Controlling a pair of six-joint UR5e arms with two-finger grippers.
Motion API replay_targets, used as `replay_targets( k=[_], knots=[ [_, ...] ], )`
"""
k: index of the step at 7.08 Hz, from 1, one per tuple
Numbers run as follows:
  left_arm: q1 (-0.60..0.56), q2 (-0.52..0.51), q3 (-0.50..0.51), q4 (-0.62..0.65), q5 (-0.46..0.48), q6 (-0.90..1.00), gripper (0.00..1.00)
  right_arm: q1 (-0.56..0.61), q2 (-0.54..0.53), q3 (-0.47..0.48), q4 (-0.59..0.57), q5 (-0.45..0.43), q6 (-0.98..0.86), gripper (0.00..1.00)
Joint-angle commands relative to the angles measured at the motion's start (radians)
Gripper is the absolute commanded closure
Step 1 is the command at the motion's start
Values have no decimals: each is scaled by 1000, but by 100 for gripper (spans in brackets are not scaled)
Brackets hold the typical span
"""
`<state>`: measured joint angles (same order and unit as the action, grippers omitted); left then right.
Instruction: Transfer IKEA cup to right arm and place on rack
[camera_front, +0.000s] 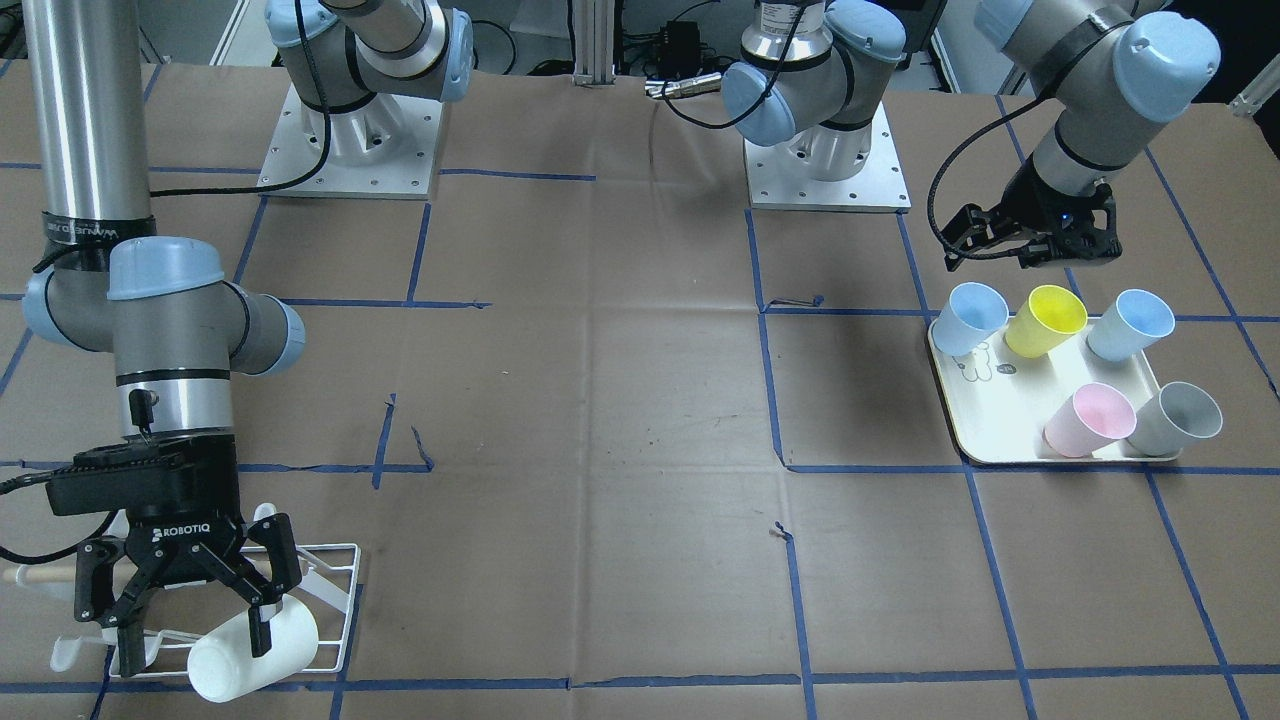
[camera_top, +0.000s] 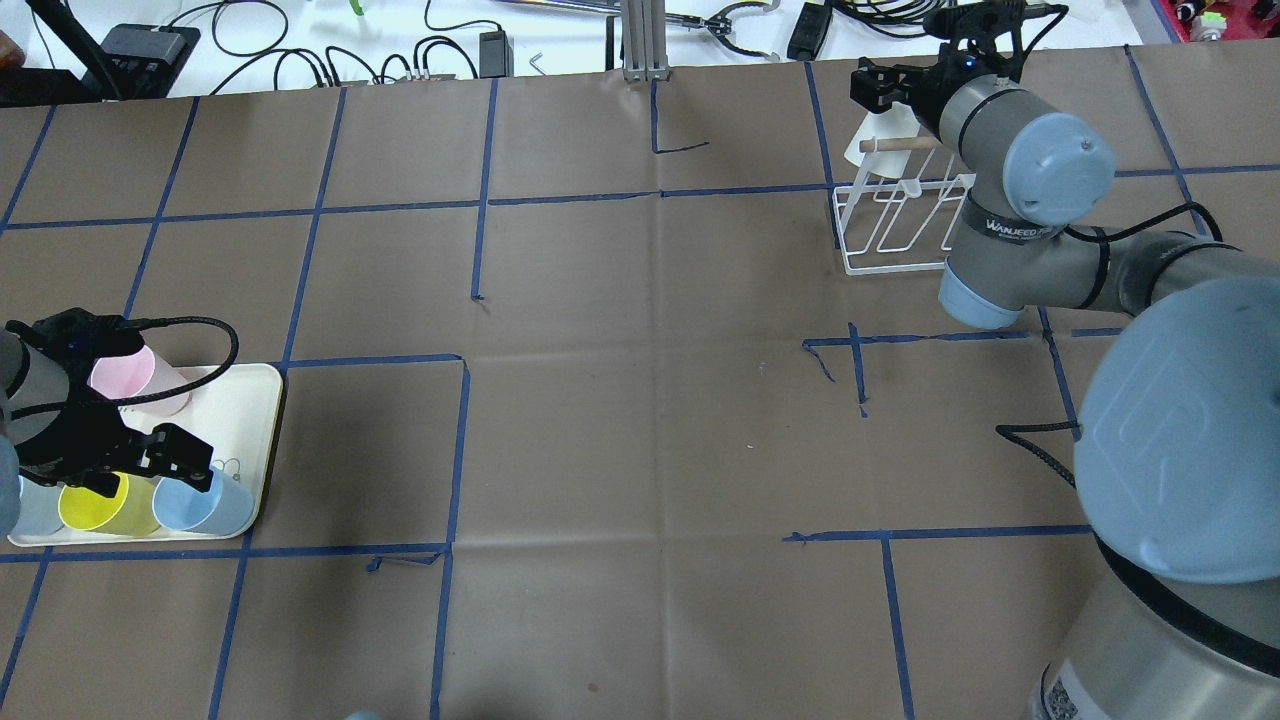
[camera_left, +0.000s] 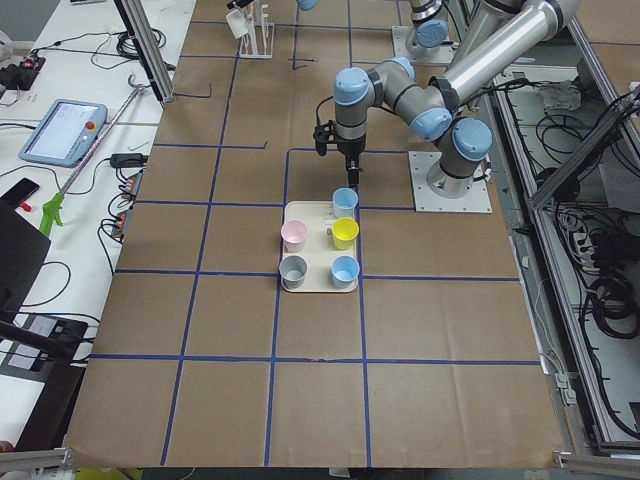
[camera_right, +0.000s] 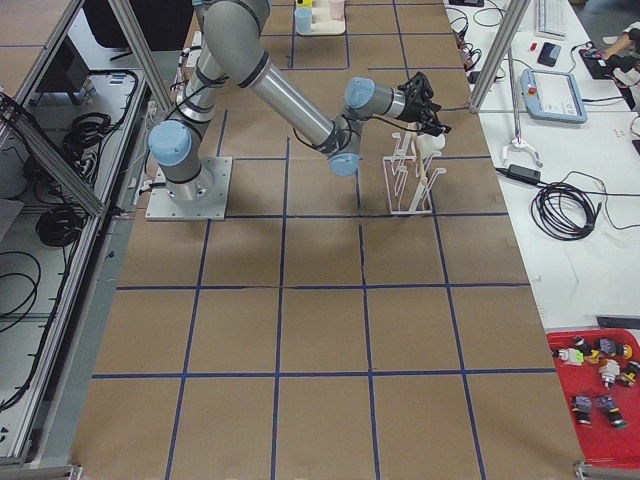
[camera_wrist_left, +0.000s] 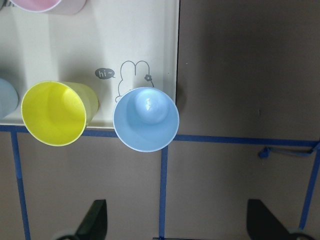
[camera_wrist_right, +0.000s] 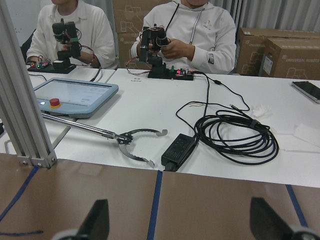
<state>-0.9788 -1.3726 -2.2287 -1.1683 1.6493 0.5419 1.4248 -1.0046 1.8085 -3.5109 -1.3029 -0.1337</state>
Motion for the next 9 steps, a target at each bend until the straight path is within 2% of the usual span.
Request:
replay_targets(
  k=[1, 2, 3, 5, 6, 7, 8, 9],
  knots=[
    [0, -74, -74, 131, -14, 0, 4, 8, -20, -8, 3, 4, -1, 0],
    [-1, -103, -97, 197, -20, 0, 3, 9, -54, -8, 68, 4, -1, 0],
    [-3, -109, -98, 203, -22, 0, 3, 11, -87, -6, 119, 4, -1, 0],
    [-4, -153, -95, 211, -20, 1, 3, 70, -117, 5, 118, 10, 37, 0],
    [-6, -157, -92, 222, -14, 3, 3, 83, -118, 5, 118, 11, 204, 0],
    [-6, -139, -89, 220, -13, 7, 13, 95, -120, 8, 118, 13, 347, 0],
    [-4, -140, -89, 219, -13, 10, 33, 117, -124, 9, 112, 13, 446, 0],
    [-4, -144, -88, 219, -13, 12, 66, 140, -126, 20, 104, 14, 544, 0]
  ],
)
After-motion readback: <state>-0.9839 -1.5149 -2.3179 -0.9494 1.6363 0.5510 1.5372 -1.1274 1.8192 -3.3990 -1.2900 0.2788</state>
